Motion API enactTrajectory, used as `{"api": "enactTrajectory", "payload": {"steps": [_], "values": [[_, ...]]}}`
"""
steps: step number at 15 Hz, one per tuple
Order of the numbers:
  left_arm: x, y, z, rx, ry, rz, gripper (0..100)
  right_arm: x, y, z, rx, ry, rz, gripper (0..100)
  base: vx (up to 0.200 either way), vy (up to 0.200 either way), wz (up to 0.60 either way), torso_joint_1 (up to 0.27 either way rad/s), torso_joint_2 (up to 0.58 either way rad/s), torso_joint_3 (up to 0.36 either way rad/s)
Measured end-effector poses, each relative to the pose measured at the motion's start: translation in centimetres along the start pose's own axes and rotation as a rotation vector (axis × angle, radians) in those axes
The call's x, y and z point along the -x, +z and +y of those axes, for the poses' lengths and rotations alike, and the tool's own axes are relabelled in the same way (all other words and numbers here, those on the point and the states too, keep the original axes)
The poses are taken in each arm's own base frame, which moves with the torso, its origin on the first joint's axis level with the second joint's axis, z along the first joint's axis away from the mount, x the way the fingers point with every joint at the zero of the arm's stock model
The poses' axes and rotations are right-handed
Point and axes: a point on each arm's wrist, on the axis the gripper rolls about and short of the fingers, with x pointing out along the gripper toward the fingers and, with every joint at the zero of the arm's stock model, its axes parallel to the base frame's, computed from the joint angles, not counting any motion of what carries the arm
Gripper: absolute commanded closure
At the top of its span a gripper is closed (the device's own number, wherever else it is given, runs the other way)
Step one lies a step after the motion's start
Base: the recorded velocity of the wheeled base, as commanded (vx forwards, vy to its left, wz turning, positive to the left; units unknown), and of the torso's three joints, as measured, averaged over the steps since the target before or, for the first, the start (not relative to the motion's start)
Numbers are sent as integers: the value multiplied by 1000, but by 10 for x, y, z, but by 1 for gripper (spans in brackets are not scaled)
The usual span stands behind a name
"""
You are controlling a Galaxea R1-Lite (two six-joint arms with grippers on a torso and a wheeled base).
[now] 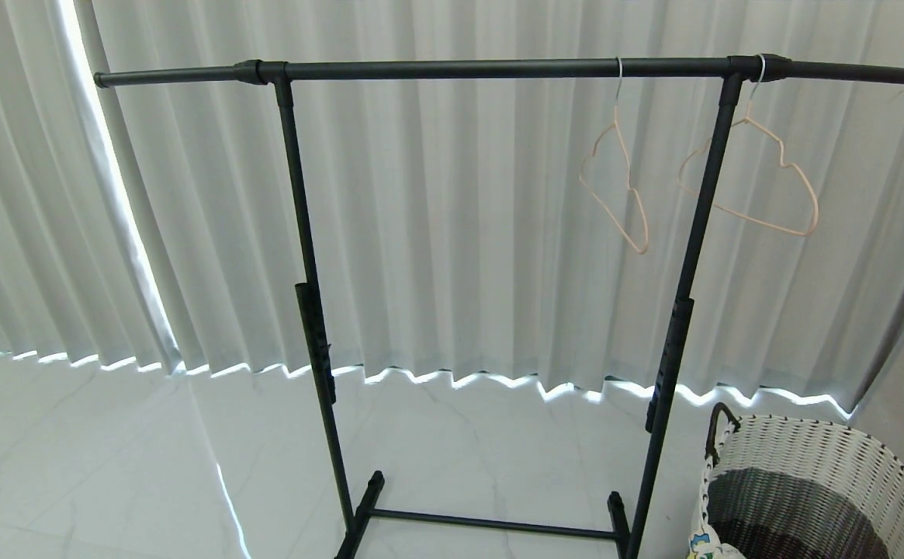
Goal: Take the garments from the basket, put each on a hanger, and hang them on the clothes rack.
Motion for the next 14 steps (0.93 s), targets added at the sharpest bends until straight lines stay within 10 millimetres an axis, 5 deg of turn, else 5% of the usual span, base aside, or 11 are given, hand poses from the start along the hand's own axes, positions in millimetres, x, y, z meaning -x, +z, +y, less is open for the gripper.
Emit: {"api": "enactTrajectory", "payload": {"steps": [7,14], "values": [[0,0,0,-1,0,0,0,-80,12,-4,215,-4,584,0,0,0,0,0,0,0],[0,0,0,-1,2,0,0,-141,-31,-5,267,19,860,0,0,0,0,0,0,0]]}}
